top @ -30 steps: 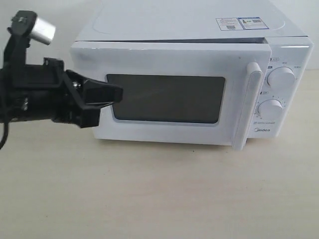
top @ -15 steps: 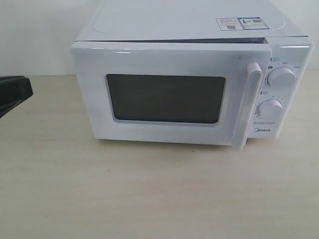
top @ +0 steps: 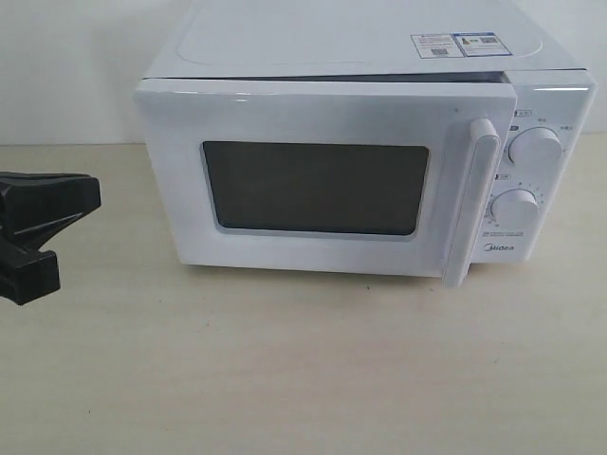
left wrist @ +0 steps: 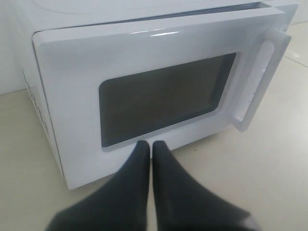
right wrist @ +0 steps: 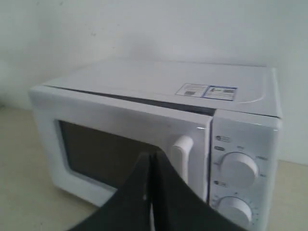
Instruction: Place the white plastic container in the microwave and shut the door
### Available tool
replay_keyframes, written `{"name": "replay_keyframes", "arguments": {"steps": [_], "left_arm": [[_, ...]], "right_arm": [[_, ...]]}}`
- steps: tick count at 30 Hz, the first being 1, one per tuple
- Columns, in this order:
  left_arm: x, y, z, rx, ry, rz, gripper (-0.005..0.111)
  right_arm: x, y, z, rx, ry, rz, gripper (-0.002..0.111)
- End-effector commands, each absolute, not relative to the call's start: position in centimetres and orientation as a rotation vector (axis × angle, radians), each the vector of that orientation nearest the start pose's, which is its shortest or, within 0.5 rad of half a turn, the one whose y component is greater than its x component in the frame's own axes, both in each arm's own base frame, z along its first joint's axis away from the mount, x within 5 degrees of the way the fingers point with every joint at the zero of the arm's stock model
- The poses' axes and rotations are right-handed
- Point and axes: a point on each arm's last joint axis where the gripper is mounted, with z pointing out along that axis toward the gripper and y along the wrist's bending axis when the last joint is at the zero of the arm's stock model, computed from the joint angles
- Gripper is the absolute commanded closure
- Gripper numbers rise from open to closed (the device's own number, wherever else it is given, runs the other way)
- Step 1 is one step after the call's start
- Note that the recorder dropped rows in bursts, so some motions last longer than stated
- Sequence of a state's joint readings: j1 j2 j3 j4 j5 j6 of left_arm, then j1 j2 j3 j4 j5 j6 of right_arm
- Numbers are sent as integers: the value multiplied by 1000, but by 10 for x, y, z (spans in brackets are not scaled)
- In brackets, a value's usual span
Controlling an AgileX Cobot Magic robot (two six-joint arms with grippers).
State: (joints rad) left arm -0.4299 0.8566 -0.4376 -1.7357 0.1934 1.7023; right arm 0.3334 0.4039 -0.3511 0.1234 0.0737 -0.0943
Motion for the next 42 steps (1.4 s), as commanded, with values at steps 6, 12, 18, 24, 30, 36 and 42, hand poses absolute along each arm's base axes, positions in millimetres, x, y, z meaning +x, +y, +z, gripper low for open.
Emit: {"name": "replay_keyframes", "arguments": {"steps": [6,12,18,24,30,36,42], "left_arm": [[152,-88,276,481,1831,-501,102],[152,-88,276,481,1831,-501,102],[152,-88,276,480,1832,-499,102],[152,-88,276,480,1832,-499,102],[152,-88,276,480,1832,-499,102],[152,-88,276,480,1832,-499,102],[153,-88,276,478,1833,-497,102]], "right_arm": [[119,56,308,-293,1436,367,108],[119,56,307,-150,1483,531,108],[119,56,305,-130,1511,555,108],[119,56,305,-131,1516,555,108],[131,62,295,-156,1583,521,108],[163,76,278,-249,1573,395,108],[194,86,256,-303,1550,267,109]]}}
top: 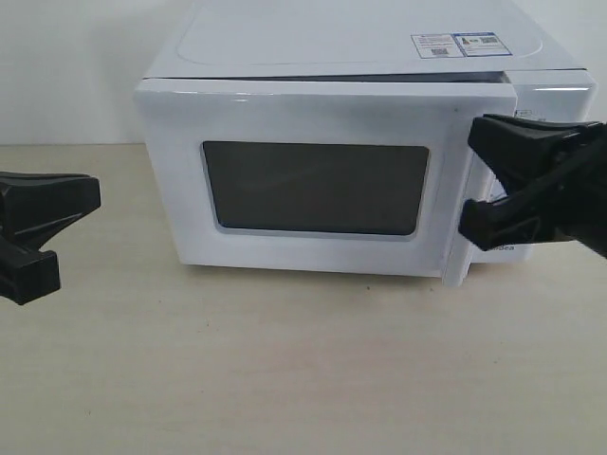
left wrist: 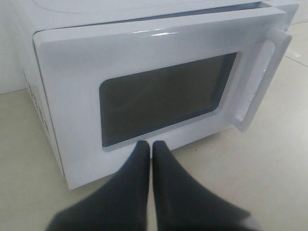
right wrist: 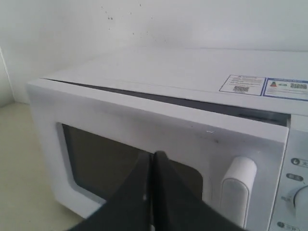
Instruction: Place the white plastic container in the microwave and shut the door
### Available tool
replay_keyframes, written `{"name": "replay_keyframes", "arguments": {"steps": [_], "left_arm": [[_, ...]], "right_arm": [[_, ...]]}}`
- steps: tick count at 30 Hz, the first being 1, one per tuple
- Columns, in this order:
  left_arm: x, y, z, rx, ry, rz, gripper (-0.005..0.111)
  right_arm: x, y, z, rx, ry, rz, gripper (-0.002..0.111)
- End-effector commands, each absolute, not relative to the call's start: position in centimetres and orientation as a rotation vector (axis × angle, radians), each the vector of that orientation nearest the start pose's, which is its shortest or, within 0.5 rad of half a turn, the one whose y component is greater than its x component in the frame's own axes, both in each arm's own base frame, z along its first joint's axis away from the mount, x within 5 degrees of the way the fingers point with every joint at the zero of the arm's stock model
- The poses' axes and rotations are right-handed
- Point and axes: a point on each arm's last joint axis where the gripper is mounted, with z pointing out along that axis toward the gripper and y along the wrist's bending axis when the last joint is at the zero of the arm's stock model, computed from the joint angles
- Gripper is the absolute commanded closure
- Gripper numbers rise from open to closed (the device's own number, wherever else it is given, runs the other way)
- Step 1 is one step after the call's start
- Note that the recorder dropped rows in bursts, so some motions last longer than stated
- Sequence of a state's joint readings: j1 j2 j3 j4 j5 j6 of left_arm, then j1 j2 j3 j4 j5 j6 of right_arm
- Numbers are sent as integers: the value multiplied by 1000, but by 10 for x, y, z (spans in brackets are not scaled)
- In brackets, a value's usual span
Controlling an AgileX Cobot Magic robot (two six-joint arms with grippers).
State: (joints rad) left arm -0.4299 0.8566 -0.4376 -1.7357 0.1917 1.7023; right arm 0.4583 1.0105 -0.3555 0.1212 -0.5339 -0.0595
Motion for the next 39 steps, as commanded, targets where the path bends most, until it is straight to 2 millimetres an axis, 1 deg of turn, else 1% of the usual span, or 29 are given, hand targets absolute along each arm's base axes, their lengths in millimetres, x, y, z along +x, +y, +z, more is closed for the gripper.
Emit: {"name": "replay_keyframes", "arguments": {"steps": [1,6,9,13,15,18,22,26,31,35,39], "left_arm": [[153,-88,276,478,1833,-497,102],[153,-88,276,478,1833,-497,102],[153,-88,276,478,1833,-497,102],[153,-88,276,478,1833,-497,102],[153,-88,276,478,1833,-497,102],[153,-88,276,478,1833,-497,102],[153,-88,276,478,1833,-497,102],[153,-88,276,478,1833,-497,102],[153,-88,276,480,1832,-495,102],[153,-88,276,480,1832,-495,102],[153,-88,276,480,1832,-495,102]], "right_arm": [[199,87,251,-297,1552,246,109],[217,90,233,-267,1524,184,109],[230,94,225,-247,1539,168,109],[250,104,223,-254,1557,160,109],[260,107,223,-229,1570,161,109],[268,107,223,-170,1589,147,109],[273,108,224,-171,1622,131,109],[274,107,226,-153,1613,126,109],[281,107,231,-140,1648,76,109],[285,109,236,-146,1653,82,109],[285,109,234,-140,1680,80,109]]}}
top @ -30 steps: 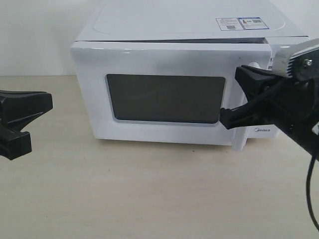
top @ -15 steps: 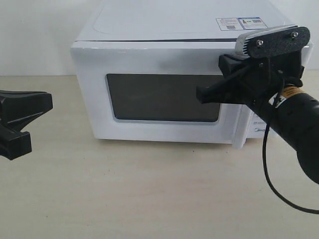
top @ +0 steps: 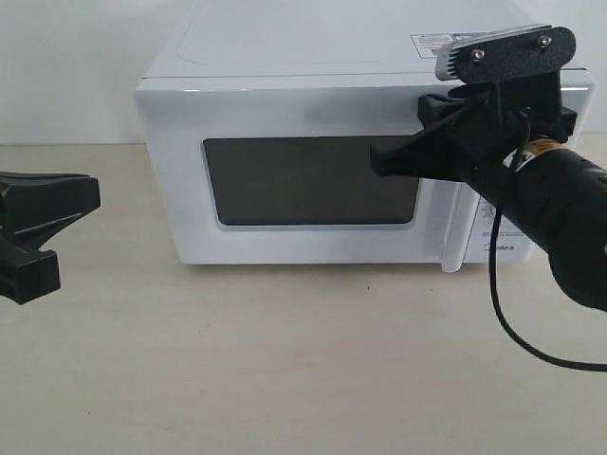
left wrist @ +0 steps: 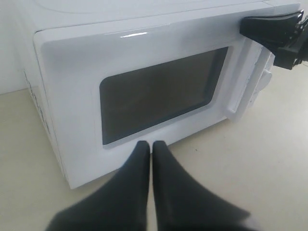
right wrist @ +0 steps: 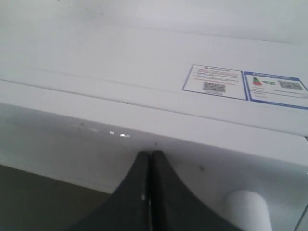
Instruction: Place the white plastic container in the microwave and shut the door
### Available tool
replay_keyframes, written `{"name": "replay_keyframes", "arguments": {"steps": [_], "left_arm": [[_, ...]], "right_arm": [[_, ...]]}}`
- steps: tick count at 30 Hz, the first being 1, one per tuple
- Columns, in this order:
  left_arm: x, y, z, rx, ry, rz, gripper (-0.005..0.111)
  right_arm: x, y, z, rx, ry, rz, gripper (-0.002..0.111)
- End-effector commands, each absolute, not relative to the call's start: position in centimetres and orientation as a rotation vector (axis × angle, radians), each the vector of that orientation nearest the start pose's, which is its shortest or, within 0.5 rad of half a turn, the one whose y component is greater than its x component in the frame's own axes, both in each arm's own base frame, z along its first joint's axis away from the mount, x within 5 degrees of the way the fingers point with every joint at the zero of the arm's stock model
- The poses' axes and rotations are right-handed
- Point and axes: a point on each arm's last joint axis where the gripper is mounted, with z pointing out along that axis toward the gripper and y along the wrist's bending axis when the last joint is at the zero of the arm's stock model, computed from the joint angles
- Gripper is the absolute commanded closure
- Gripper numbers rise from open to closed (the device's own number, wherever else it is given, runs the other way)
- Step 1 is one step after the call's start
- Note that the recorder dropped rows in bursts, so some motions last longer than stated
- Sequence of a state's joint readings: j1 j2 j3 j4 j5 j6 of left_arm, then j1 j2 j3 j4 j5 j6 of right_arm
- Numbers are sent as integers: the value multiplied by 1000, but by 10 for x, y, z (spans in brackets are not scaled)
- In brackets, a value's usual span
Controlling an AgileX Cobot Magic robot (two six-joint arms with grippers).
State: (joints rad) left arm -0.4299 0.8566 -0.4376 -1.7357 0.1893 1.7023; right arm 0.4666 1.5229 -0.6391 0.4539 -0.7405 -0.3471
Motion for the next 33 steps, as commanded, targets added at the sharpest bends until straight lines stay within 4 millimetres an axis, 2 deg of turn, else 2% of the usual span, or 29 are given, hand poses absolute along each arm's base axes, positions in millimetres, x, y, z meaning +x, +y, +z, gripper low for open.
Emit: {"name": "replay_keyframes", "arguments": {"steps": [1,5,8,13,20,25,33], "left_arm": [[153,-88,276,480,1832,-495,102],[153,-88,276,480,1832,-495,102],[153,-88,276,480,1832,-495,102],[153,-88,276,480,1832,-495,102],[153,-88,276,480,1832,-495,102],[153,-88,276,480,1832,-495,102],[153,-88,276,480,1832,-495,102]], "right_arm": [[285,108,234,-138,1682,72,109],[285,109,233,-159,1696,61,109],[272,114,233,-188,1674,73,109],[231,114,232,-240,1635,111,109],[173,88,226,-256,1621,182,109],[161,78,244,-187,1532,226,109],[159,77,246,-190,1526,224,109]]}}
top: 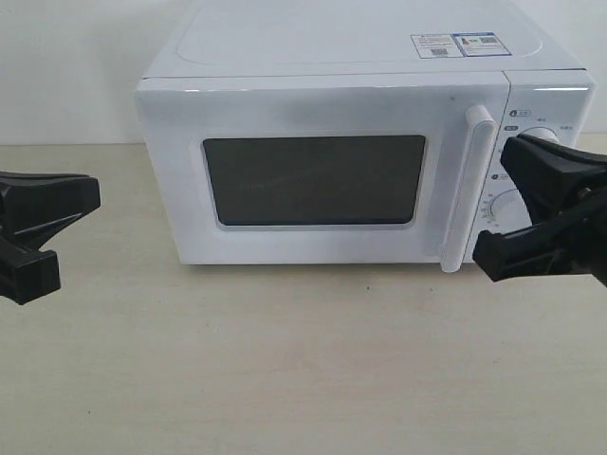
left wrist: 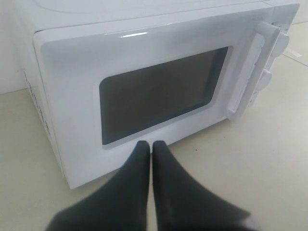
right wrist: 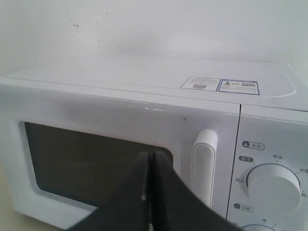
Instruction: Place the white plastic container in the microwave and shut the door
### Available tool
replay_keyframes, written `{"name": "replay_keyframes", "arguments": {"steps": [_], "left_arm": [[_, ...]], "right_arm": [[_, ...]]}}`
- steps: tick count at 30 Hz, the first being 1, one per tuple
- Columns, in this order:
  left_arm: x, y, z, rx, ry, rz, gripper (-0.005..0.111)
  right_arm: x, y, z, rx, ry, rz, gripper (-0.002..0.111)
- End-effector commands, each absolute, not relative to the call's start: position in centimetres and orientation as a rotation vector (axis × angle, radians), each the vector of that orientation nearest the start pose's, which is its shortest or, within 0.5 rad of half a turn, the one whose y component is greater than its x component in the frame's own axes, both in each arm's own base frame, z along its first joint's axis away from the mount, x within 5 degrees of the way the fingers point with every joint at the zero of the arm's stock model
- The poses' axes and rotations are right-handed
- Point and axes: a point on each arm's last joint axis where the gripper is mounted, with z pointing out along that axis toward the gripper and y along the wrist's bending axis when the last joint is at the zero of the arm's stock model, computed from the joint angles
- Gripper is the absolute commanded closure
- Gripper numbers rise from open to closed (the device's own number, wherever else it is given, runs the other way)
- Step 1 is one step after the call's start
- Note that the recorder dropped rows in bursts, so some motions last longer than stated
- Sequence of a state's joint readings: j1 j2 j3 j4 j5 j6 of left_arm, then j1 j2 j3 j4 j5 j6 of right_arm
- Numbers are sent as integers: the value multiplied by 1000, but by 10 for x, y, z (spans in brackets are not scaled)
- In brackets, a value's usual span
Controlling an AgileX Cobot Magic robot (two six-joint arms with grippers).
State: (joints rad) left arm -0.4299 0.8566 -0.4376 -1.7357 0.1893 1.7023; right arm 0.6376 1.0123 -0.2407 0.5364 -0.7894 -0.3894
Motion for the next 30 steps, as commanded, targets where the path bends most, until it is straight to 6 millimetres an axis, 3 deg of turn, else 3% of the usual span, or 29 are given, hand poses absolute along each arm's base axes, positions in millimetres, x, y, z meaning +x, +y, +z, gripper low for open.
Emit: {"name": "replay_keyframes", "arguments": {"steps": [1,6,9,14,23,30], "left_arm": [[153,-88,276,480,1832,-495,102],[153,-88,276,480,1832,-495,102],[153,-88,276,480,1832,-495,102],[153,-88,276,480,1832,-495,102],[153,-88,276,480,1832,-495,102],[153,-88,276,480,1832,-495,102]], "right_arm": [[155,74,250,-182,1519,249,109],[116,58,269,-391,1500,241,109],[92,36,274,-355,1502,213,109],[71,23,274,-310,1503,175,109],[67,22,272,-305,1522,161,109],[65,23,270,-242,1559,261,109]]}}
